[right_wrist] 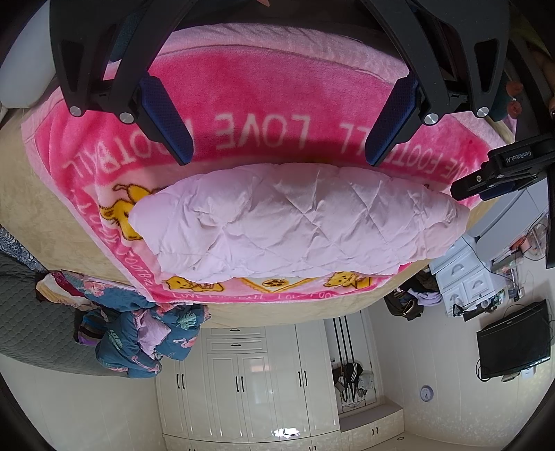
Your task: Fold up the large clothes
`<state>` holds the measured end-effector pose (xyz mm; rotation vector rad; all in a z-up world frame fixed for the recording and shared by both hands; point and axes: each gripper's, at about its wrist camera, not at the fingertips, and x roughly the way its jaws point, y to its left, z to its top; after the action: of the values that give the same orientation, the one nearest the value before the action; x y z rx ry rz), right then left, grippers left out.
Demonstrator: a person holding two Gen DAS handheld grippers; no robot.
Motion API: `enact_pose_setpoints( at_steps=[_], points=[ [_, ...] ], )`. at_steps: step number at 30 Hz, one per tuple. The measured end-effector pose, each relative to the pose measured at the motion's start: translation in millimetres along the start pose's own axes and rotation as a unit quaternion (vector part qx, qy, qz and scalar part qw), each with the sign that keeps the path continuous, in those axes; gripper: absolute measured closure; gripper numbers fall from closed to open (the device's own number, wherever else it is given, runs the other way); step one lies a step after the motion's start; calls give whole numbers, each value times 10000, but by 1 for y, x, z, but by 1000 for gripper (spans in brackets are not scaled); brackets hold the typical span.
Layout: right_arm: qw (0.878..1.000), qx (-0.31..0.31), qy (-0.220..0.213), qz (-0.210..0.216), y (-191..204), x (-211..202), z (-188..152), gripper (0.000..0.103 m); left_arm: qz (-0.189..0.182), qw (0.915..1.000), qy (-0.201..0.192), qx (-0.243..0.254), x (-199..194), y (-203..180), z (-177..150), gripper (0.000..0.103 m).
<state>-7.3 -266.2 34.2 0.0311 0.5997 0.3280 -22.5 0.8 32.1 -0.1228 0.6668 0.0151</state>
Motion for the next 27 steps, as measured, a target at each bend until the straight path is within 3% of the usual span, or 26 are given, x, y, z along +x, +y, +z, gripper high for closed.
enact_pose_setpoints(
  at_steps=[27],
  points=[
    [10000, -11, 1, -8, 1, 0, 0, 4, 53, 10000, -10, 24, -3, 3, 1, 9]
  ],
)
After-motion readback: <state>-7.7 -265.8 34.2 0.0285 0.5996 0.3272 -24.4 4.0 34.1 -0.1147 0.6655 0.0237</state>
